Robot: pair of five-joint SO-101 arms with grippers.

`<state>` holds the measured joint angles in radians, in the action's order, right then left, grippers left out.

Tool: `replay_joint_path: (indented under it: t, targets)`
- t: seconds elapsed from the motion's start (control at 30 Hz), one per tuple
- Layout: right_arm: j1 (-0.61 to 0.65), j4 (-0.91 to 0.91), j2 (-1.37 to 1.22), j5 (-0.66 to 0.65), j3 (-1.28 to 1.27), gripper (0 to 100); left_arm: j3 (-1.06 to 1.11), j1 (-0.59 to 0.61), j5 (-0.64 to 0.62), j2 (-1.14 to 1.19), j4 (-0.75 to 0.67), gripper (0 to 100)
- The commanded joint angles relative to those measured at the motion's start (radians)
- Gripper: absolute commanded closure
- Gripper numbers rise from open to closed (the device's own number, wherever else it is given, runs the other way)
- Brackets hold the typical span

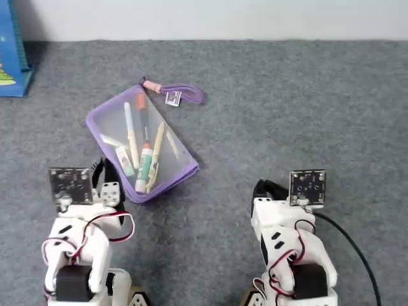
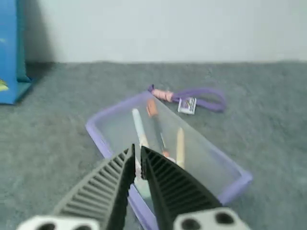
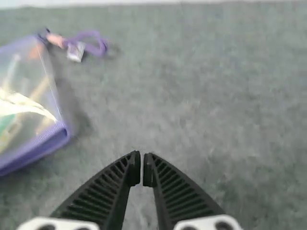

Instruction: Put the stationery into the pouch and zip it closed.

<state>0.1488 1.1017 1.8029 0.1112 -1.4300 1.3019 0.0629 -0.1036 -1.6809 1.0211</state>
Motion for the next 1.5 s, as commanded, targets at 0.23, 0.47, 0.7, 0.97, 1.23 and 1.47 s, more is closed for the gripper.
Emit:
replay_joint_path:
  t: [0.23, 0.47, 0.7, 0.97, 1.23, 1.47]
  targets:
    - [-0.008, -0.007, 0.012, 0.011, -0.138, 98.9, 0.094, -0.014, 0.015, -0.008, 0.0, 98]
    - [-0.004, -0.007, 0.012, 0.012, -0.227, 98.9, 0.182, -0.015, 0.02, -0.008, -0.005, 98]
    - [-0.004, -0.004, 0.012, 0.012, -0.25, 98.9, 0.268, -0.015, 0.069, -0.008, -0.006, 98]
    - [-0.005, 0.002, 0.012, 0.012, -0.252, 98.9, 0.28, -0.012, 0.069, -0.008, -0.002, 99]
    - [-0.004, 0.002, 0.012, 0.012, -0.252, 98.9, 0.274, -0.008, 0.071, -0.008, 0.0, 99]
    - [-0.004, 0.002, 0.01, 0.012, -0.252, 98.9, 0.269, -0.008, 0.069, -0.009, 0.021, 99]
